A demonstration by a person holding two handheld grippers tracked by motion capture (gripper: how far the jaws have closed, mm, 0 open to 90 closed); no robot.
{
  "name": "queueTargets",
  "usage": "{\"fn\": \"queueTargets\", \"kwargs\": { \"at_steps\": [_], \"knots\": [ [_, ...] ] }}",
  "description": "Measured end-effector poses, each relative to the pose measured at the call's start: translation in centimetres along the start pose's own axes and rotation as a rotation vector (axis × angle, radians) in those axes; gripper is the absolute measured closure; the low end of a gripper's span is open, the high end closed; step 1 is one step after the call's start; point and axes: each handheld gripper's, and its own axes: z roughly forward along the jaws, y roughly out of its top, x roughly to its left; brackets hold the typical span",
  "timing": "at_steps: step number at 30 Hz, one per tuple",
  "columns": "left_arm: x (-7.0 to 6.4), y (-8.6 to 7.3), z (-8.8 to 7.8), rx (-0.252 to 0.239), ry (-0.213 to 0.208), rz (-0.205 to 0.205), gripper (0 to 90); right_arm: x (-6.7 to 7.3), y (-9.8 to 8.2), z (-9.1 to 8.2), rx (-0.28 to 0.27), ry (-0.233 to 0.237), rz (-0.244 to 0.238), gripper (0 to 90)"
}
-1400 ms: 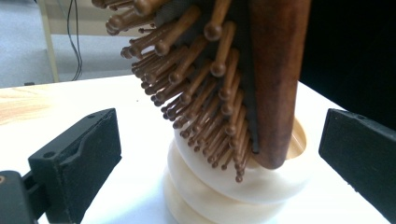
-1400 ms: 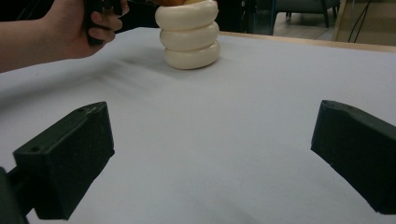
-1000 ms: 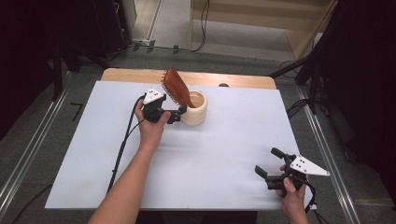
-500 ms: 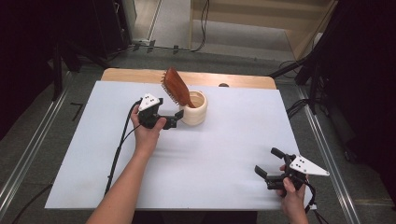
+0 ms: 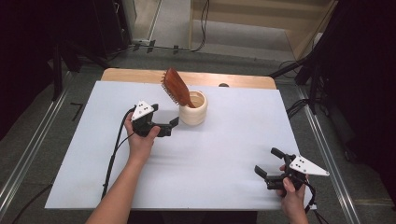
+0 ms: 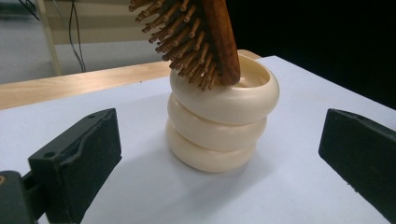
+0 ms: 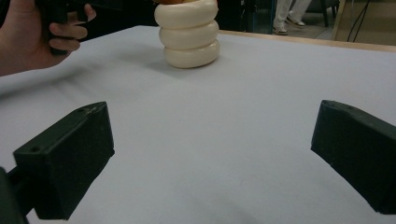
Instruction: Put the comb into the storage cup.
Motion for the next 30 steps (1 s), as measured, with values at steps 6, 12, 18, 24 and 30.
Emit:
{"fn": "queueTargets", "kwargs": {
  "at_steps": [6,12,18,24,30],
  "knots": [
    [-0.1,-0.6,-1.1,-0.003,-0.001,0.011,0.0,0.0,0.0,0.0,0.0,-0.001,-0.001,0.0],
    [-0.2,-1.1,-2.2,-0.013,0.002,0.019,0.0,0.0,0.0,0.0,0.001,-0.001,-0.001,0.0],
    [-0.3,-1.5,-3.3,-0.019,0.005,0.025,0.0,0.0,0.0,0.0,0.002,-0.003,-0.001,0.0],
    [-0.4,-2.0,-4.4,-0.025,-0.001,0.026,0.0,0.0,0.0,0.0,0.003,-0.003,-0.003,0.0],
    [-0.5,-2.7,-5.4,-0.02,0.005,0.039,0.0,0.0,0.0,0.0,0.005,-0.002,-0.006,0.0]
  ]
}}
